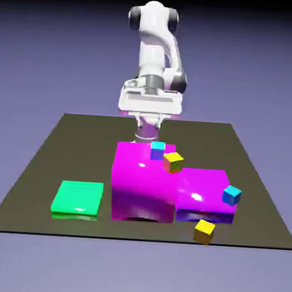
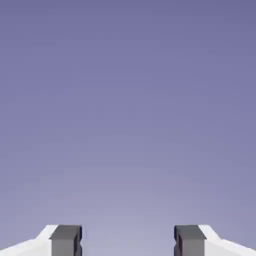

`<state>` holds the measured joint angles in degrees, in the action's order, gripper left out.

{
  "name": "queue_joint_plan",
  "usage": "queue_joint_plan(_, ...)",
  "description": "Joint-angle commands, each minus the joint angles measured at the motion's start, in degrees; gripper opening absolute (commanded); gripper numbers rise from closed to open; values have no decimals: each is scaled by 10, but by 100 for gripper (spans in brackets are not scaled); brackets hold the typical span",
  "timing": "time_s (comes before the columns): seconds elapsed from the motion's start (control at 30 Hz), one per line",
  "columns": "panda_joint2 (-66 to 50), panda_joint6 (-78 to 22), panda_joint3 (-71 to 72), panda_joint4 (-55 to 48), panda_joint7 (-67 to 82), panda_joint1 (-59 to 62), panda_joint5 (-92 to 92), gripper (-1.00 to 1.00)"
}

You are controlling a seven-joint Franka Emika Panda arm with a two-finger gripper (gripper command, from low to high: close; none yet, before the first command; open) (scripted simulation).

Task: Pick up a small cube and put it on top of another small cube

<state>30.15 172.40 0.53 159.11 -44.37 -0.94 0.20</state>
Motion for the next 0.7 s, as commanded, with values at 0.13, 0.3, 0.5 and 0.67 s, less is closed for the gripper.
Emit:
queue_joint_plan(0.13,-104,-67,22,-79,-79,-11,8,0)
queue_joint_plan(0.3,-208,-134,44,-157,-158,-21,17,0)
queue_joint_plan(0.5,-332,-214,70,-251,-253,-34,27,0)
queue_joint_plan(0.67,-436,-281,92,-330,-332,-44,35,0)
